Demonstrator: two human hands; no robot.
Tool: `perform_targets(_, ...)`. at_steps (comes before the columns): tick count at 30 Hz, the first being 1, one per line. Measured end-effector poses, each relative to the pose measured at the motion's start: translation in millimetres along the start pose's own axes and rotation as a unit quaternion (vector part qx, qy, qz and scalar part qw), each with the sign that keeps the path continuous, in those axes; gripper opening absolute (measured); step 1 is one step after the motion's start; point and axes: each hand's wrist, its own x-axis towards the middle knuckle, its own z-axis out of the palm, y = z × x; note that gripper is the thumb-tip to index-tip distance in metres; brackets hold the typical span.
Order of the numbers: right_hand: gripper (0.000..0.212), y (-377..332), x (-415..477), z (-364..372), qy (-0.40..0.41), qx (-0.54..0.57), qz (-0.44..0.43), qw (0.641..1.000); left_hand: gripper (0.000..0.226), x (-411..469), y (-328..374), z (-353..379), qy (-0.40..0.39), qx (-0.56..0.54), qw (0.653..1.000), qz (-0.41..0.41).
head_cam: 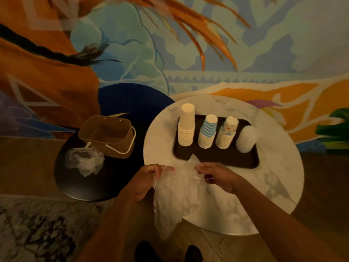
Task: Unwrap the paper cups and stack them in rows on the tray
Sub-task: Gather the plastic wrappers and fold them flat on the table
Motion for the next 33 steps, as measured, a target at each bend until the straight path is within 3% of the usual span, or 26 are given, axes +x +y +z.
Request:
perform_targets(2,0.026,6,-8,-13,0.02,0.044,-0.008,0.999,0.02,8,-4,8,0.037,0.005,0.999,-0.002)
perform_targets(4,0.03,11,-11,-24,0.048,0.092,-0.019,0.994,0.027,18,-6,13,0.132,0.016,0.991,-0.024)
perform_targets(7,0.024,21,-8,-38,0.117,0.171,-0.029,0.978,0.017,33,-6,18,0.241,-0.019,0.967,-0.073)
perform_targets(10,0.008,29,-4,-42,0.179,0.192,-0.001,0.965,0.024,51,-10,20,0.274,-0.02,0.956,-0.098)
perform_targets(13,0.015,35,1,-40,0.245,0.187,0.036,0.951,0.022,71,-16,20,0.312,-0.093,0.933,-0.151)
perform_targets(16,0.017,38,11,-38,0.306,0.186,0.054,0.932,0.053,81,-21,22,0.291,-0.193,0.904,-0.248)
perform_targets(19,0.013,39,23,-32,0.362,0.191,0.068,0.91,0.084,76,-25,28,0.225,-0.131,0.919,-0.297)
perform_targets(21,0.018,41,31,-26,0.407,0.166,0.06,0.896,0.088,68,-25,32,0.142,-0.051,0.931,-0.333)
perform_targets(23,0.03,42,35,-20,0.428,0.15,0.037,0.89,0.077,62,-31,36,0.045,0.018,0.935,-0.352)
perform_targets(25,0.038,37,32,-14,0.384,0.181,0.042,0.904,0.051,61,-41,39,0.006,0.055,0.938,-0.342)
perform_targets(28,0.058,44,23,-8,0.258,0.209,0.08,0.94,0.019,69,-58,41,0.048,0.061,0.953,-0.292)
perform_targets(30,0.07,65,16,-4,0.186,0.216,0.083,0.955,0.017,77,-66,41,0.07,0.042,0.958,-0.276)
perform_targets(33,0.062,90,2,1,0.115,0.21,0.067,0.969,0.017,83,-70,42,0.061,0.01,0.958,-0.281)
